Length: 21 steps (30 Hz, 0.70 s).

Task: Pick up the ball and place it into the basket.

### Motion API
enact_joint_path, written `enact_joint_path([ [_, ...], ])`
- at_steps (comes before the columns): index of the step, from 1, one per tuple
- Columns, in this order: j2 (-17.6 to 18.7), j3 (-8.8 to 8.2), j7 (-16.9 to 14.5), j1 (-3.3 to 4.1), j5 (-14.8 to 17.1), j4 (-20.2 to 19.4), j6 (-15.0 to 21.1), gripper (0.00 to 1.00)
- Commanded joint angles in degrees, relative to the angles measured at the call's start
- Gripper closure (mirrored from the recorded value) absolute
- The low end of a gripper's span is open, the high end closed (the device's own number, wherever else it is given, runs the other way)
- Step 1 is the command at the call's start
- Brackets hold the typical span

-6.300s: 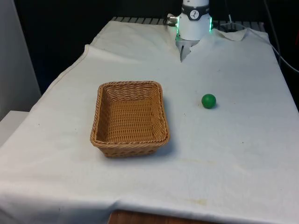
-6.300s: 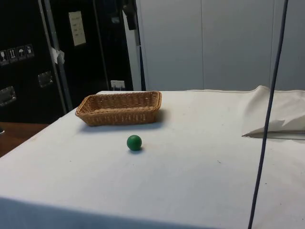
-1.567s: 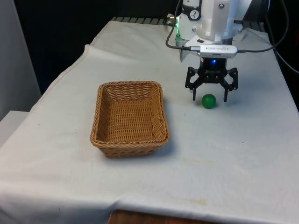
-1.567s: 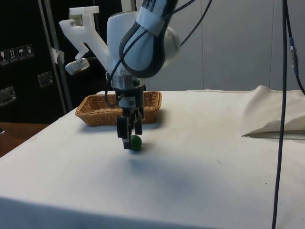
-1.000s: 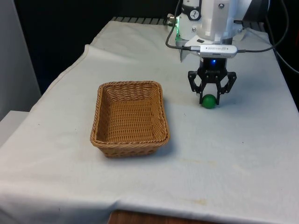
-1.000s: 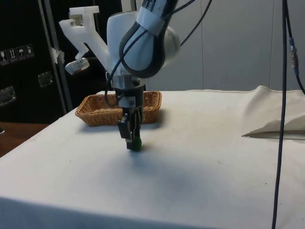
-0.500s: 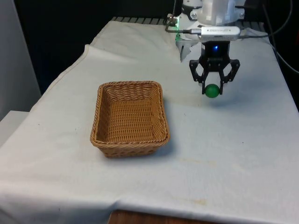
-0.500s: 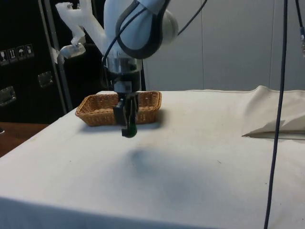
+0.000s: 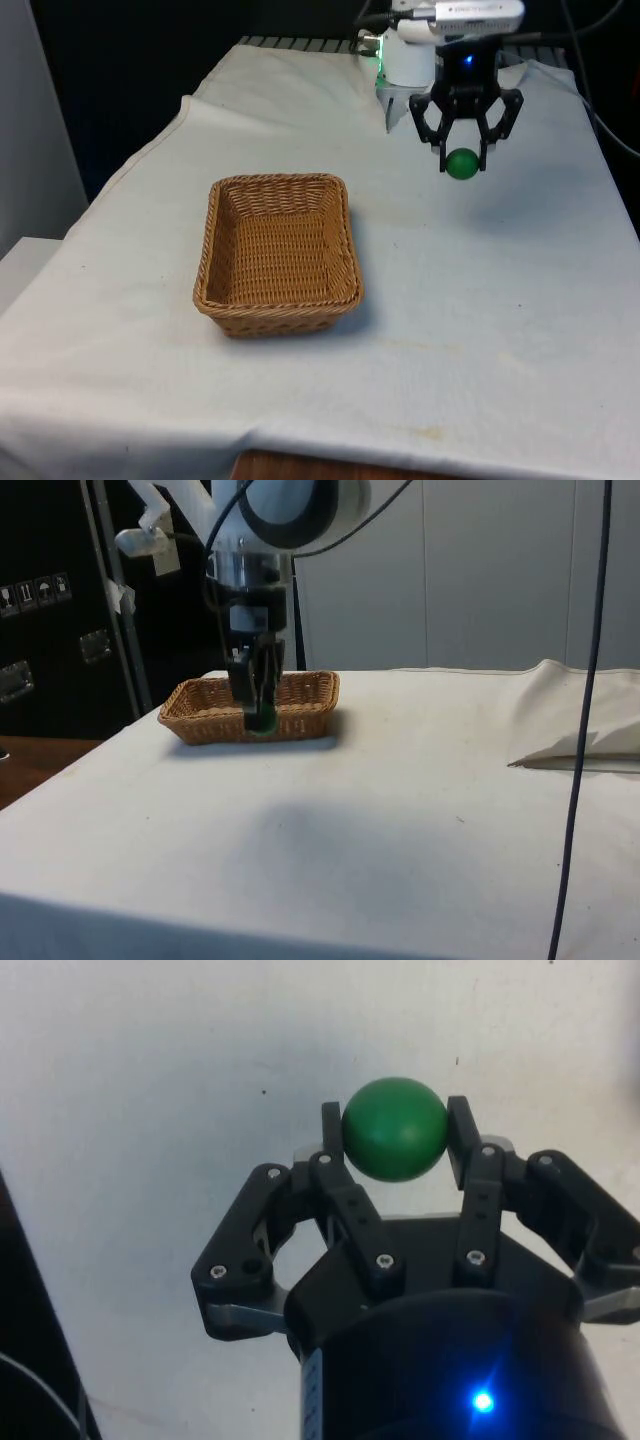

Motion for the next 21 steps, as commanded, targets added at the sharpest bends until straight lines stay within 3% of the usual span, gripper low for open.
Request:
enact_joint_path([
  [1, -0.57, -0.4, 0.69, 0.29, -1.03, 0.06, -0.86, 0.98],
  [13, -4.87, -0.63, -0.06, 0.0, -2.58, 1.43, -5.44, 0.98],
  [14, -4.53, -0.46, -0.23, 0.0, -1.95, 1.09, -4.47, 0.98],
  [21, -6.19, -2.06, -2.12, -0.23, -2.58, 4.18, -9.05, 0.98],
])
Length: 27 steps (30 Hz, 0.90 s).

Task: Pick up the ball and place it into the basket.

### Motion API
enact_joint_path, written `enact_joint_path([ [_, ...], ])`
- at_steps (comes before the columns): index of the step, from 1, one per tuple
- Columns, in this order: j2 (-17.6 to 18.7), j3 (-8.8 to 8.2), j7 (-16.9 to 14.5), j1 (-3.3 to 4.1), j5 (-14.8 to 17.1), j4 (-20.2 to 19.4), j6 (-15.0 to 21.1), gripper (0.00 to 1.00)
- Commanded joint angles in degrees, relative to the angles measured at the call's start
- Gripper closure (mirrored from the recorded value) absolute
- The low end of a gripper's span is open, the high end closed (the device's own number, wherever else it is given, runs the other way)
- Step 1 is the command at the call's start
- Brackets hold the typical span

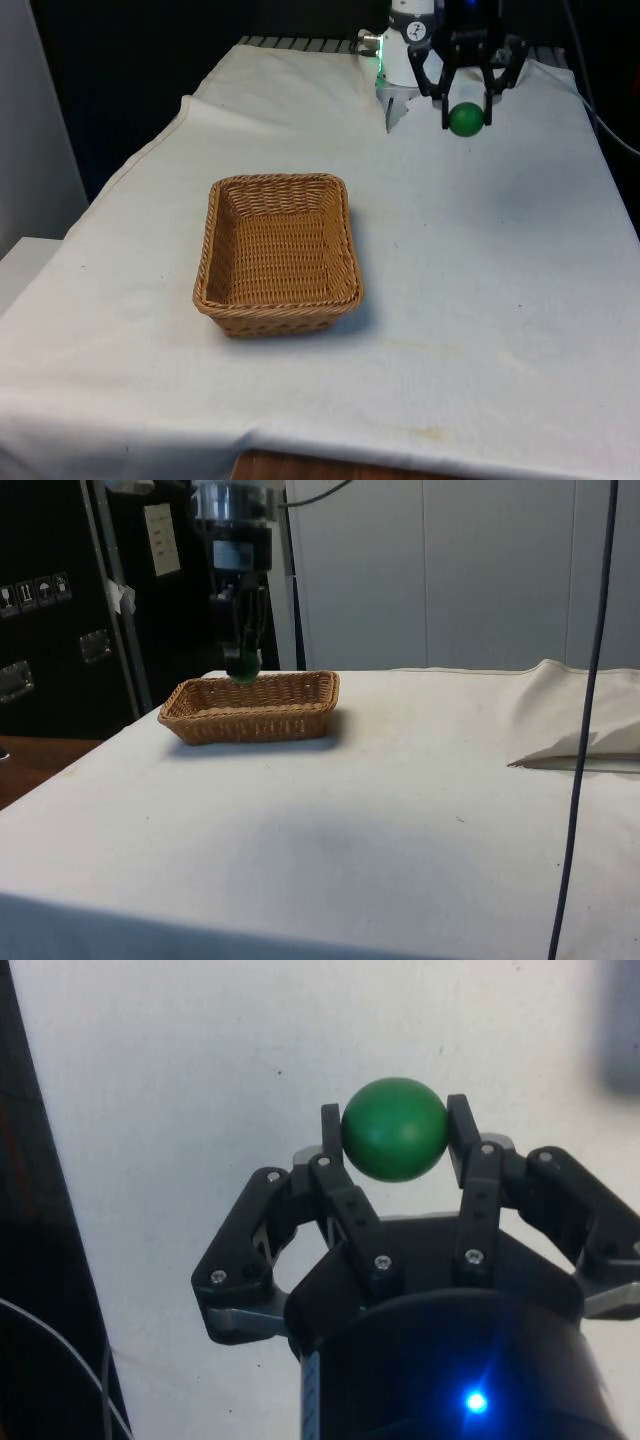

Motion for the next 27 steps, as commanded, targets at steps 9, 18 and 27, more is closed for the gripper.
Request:
enact_joint_path([
  [9, -0.06, -3.27, -4.13, -0.4, 0.23, 3.38, -3.84, 0.98],
  [18, 1.55, -5.79, -8.14, -0.86, 1.26, 4.41, -3.44, 0.98],
  [27, 5.16, -9.05, -13.69, -1.49, 3.9, 6.19, -2.81, 0.98],
])
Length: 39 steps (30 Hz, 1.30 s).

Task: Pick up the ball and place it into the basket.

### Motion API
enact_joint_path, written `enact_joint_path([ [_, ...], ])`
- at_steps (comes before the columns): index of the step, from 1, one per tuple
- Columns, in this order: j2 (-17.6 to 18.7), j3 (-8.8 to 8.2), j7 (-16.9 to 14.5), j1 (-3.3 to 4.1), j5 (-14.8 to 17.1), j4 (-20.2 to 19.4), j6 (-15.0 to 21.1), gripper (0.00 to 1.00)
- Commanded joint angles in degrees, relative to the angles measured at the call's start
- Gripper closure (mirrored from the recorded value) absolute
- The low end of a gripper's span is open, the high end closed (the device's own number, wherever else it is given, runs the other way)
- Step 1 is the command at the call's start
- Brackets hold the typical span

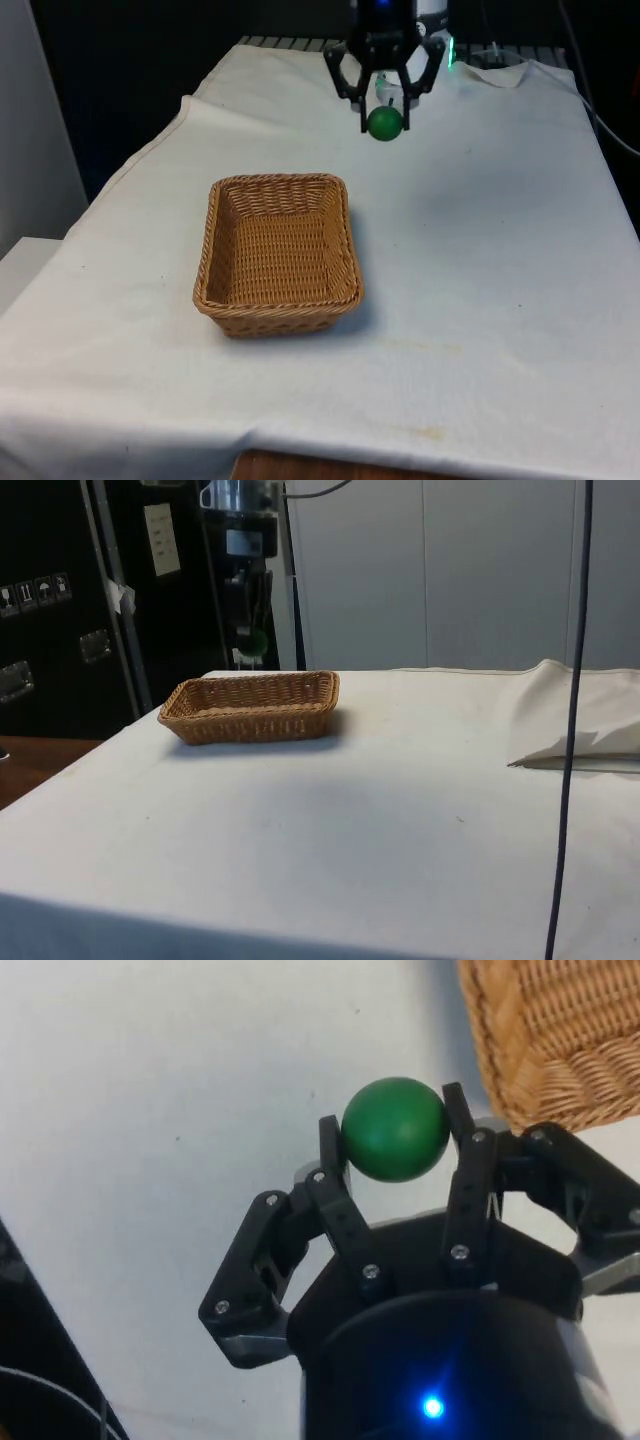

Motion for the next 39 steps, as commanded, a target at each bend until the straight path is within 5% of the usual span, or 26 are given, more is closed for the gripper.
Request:
enact_joint_path([
  [1, 0.92, -0.11, -1.6, -0.63, 1.26, 0.46, 0.29, 0.98],
  [2, 0.46, -0.34, -0.57, -0.06, 0.34, 0.17, 0.06, 0.98],
  [3, 1.32, -0.4, -2.12, -0.63, 1.66, 0.69, 0.34, 0.98],
  [11, 6.47, -2.81, -8.48, -1.43, 6.82, 2.06, 2.46, 0.98],
  [12, 6.07, -3.32, -7.56, -0.63, 6.02, 1.78, 2.23, 0.98],
  [13, 7.05, -3.04, -9.17, -1.49, 7.45, 2.29, 2.64, 0.98],
  [19, 11.4, -4.81, -13.81, -2.01, 11.57, 4.18, 3.61, 0.98],
  [20, 11.23, -5.33, -13.24, -1.32, 11.12, 4.01, 3.32, 0.98],
  [24, 13.58, -5.84, -15.7, -2.18, 13.18, 5.27, 4.01, 0.98],
  [28, 15.99, -6.88, -17.19, -2.41, 14.15, 6.3, 4.76, 0.98],
  [29, 15.93, -7.39, -16.67, -1.83, 13.75, 6.07, 4.53, 0.98],
  [30, 16.39, -6.99, -17.48, -2.46, 14.32, 6.47, 4.93, 0.98],
  [38, 20.57, -8.14, -20.17, -3.21, 16.73, 7.96, 6.42, 0.98],
  [39, 19.94, -8.82, -19.48, -2.46, 15.93, 7.56, 5.73, 0.98],
])
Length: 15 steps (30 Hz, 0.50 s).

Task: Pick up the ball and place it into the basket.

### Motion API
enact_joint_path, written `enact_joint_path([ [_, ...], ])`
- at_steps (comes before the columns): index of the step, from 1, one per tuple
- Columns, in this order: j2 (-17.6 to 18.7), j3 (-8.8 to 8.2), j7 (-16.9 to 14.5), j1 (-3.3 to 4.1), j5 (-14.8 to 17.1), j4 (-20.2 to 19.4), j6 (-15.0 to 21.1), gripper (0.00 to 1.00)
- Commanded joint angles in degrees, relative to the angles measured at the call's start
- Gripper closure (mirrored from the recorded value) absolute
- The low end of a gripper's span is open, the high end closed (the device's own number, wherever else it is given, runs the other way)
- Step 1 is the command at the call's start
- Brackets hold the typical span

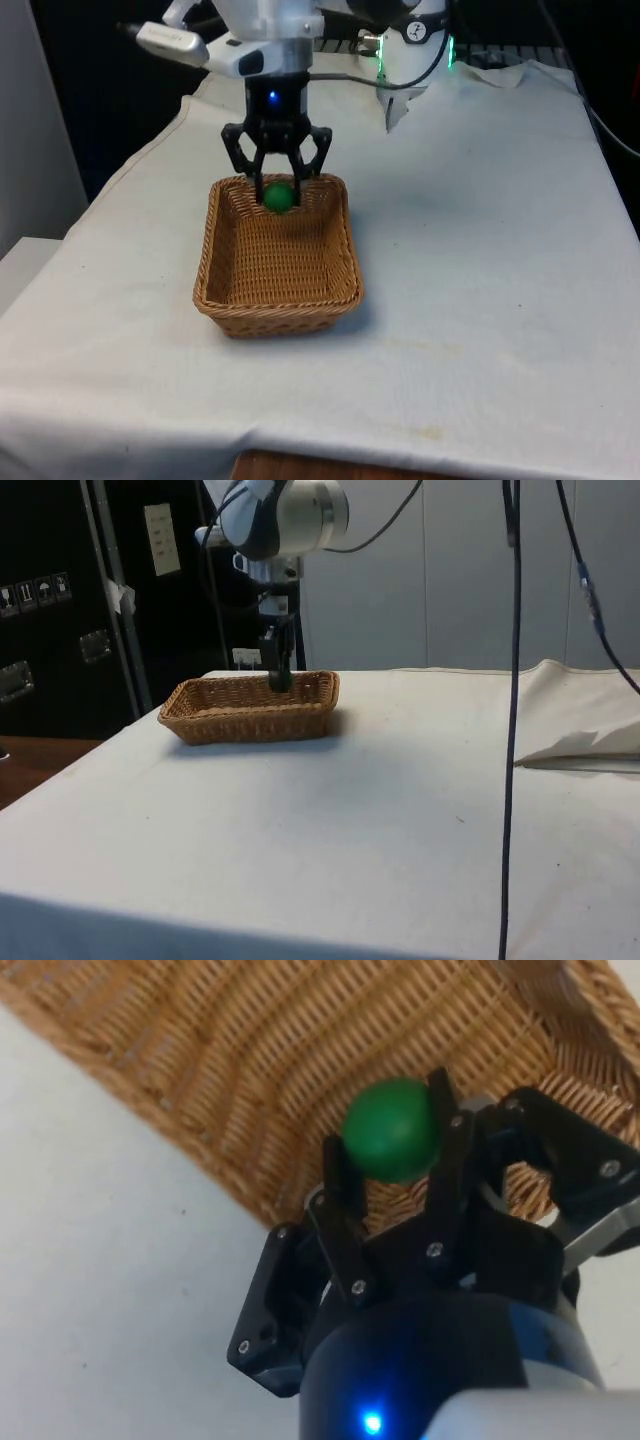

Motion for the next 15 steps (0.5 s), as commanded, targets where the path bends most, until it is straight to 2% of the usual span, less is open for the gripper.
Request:
enact_joint_path([
  [1, 1.15, 0.69, -0.92, -0.8, 1.2, 0.57, 0.86, 0.98],
  [3, 2.29, 0.74, -1.55, -0.97, 2.18, 0.97, 1.2, 0.98],
  [8, 5.39, 0.63, -2.81, -0.63, 5.39, 1.89, 2.35, 0.98],
  [10, 6.02, 0.06, -2.64, -0.17, 5.56, 2.01, 2.06, 0.98],
  [13, 5.5, -0.11, -2.92, -0.06, 5.56, 1.95, 2.01, 0.98],
  [14, 5.44, -0.23, -2.92, 0.0, 5.56, 1.89, 1.95, 0.96],
  [15, 5.27, -0.34, -2.92, 0.06, 5.5, 1.83, 1.78, 0.83],
])
